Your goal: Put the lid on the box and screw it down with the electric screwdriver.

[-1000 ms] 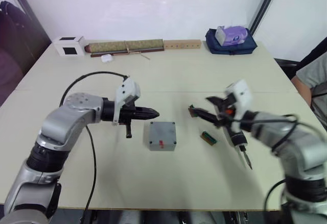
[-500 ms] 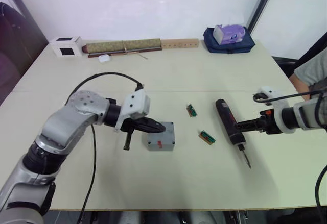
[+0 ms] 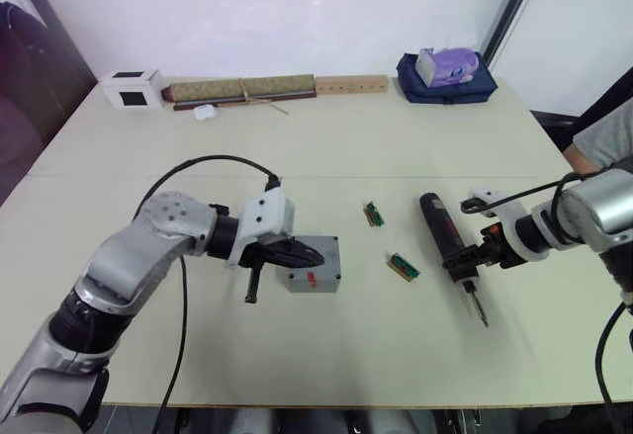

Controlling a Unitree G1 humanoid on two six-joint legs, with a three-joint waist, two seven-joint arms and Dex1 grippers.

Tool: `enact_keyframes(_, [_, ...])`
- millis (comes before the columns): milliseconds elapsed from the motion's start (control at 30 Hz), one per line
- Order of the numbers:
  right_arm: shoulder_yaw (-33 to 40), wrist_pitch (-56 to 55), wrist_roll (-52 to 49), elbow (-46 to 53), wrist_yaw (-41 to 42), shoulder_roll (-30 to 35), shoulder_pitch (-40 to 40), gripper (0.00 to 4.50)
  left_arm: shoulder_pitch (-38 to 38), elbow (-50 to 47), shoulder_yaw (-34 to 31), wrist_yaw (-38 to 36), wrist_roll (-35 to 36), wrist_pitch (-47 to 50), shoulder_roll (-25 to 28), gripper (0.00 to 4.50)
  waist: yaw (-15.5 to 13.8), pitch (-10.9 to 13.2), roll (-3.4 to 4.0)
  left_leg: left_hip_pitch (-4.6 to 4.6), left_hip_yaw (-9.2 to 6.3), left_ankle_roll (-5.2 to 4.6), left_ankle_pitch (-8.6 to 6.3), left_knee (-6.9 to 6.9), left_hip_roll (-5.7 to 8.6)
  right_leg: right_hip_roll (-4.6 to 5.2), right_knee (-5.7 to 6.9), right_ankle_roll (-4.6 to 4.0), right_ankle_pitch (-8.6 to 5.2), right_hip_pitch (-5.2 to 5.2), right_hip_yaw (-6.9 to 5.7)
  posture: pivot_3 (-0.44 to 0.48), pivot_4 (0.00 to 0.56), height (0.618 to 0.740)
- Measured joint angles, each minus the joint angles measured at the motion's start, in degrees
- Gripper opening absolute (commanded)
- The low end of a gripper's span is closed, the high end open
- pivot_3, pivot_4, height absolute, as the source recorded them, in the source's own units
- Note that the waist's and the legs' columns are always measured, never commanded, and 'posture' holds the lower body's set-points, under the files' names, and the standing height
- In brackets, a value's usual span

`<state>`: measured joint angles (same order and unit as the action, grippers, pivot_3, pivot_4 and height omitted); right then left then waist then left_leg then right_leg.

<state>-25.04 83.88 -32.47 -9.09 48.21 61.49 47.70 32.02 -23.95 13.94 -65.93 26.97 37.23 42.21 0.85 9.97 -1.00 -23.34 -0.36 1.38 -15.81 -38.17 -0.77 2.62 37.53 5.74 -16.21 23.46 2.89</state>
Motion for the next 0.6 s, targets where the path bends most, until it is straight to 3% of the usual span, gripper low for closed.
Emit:
enact_keyframes(67, [-1.68, -1.12, 1.32, -1.09, 2.04, 0.0, 0.97, 4.47, -0.01, -0.21, 0.0, 0.41, 0.0, 0.05, -0.17, 0.0, 0.11, 0.0, 0.0, 0.0, 0.0, 0.0, 0.0, -0.02, 0.0, -0.02, 0.0, 0.0, 0.0, -0.01, 0.0, 0.0, 0.15, 0.74])
enact_keyframes(267, [-5.24, -4.15, 6.64, -6.79, 6.66, -1.23, 3.63, 2.2, -0.29, -0.76, -0.06, 1.85, 0.03, 0.08, -0.43, 0.0, 0.19, -0.01, -0.02, 0.02, 0.01, 0.0, 0.0, -0.03, 0.0, -0.03, 0.0, 0.0, 0.01, -0.02, 0.0, 0.0, 0.15, 0.74])
enact_keyframes(333, [-6.05, -4.78, 7.86, -7.68, 7.88, -1.54, 4.19, 1.73, -0.32, -0.84, -0.11, 2.39, 0.13, 0.18, -0.78, 0.0, 0.28, -0.03, -0.05, 0.04, 0.01, 0.0, 0.0, -0.03, 0.0, -0.06, 0.0, -0.01, 0.02, -0.03, 0.0, 0.0, 0.15, 0.74])
enact_keyframes(600, [-6.6, -6.9, 11.95, -6.99, 10.98, -1.7, 3.67, 1.73, -0.89, -0.63, -1.54, 3.69, 0.78, 0.87, -0.51, 0.0, 0.18, -0.07, -0.12, 0.05, -0.01, 0.0, 0.0, -0.04, -0.01, -0.04, 0.01, -0.02, 0.03, -0.07, -0.02, 0.0, 0.15, 0.74])
